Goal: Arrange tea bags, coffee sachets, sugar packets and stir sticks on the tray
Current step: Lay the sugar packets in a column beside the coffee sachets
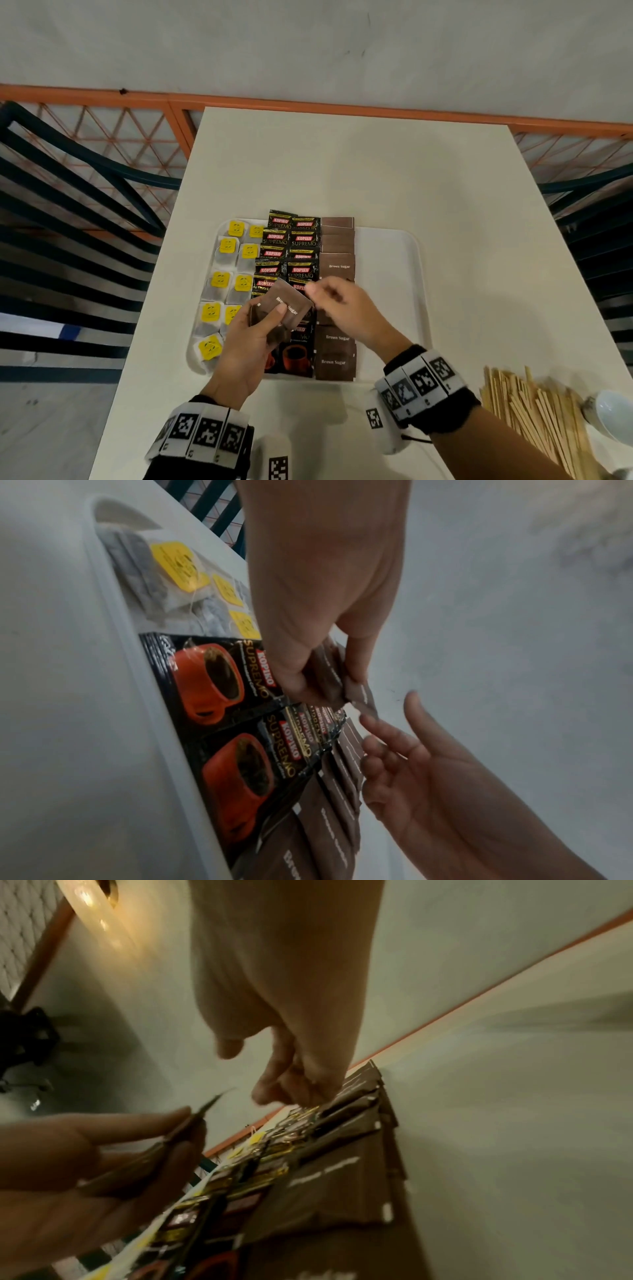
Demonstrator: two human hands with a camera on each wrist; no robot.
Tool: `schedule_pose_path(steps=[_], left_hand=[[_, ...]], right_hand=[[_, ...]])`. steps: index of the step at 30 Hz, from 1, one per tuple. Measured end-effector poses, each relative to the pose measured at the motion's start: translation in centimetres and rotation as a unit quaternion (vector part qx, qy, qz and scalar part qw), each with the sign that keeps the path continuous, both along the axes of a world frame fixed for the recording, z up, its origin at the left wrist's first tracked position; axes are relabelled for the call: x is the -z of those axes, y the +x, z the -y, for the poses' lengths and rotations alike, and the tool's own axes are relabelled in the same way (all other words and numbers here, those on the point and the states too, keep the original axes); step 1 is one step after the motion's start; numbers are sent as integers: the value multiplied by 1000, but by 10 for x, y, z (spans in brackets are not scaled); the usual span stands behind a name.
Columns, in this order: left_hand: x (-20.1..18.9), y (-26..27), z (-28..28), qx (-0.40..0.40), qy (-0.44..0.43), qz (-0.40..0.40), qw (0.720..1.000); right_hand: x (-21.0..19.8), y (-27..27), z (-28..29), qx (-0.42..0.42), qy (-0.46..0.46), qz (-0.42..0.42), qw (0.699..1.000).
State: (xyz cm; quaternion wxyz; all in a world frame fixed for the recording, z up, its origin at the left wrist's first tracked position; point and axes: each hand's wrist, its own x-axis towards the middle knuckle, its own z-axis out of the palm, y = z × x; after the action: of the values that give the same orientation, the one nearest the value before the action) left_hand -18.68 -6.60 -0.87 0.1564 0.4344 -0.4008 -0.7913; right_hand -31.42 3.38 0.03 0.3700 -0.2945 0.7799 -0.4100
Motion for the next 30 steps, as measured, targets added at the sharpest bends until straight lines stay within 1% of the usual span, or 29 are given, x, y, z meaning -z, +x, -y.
schedule_pose_path(steps=[2,3,6,11,13,17,22,30], left_hand=[[1,-1,1,-6,-1,-6,1000],[1,-2,1,-6,-2,-7,1000],[0,-4,0,-5,10,-10,1000],[1,-3,2,-16,45,-12,999],[1,-1,4,-17,45,-3,999],[0,-2,5,-11,27,15,999],[-5,-2,4,4,-12,38,999],[-2,0,3,18,-25,42,999]], right_hand=[[2,8,-1,-48,0,42,998],[4,10,-1,-50,-5,49,998],[7,7,2,15,-45,87,995],[6,-24,6,129,-92,177,971],[3,-41,8,170,-99,170,966],[8,-75,16,240,-91,130,958],[24,-94,21,237,-22,85,968],[38,-91,20,246,9,1,969]])
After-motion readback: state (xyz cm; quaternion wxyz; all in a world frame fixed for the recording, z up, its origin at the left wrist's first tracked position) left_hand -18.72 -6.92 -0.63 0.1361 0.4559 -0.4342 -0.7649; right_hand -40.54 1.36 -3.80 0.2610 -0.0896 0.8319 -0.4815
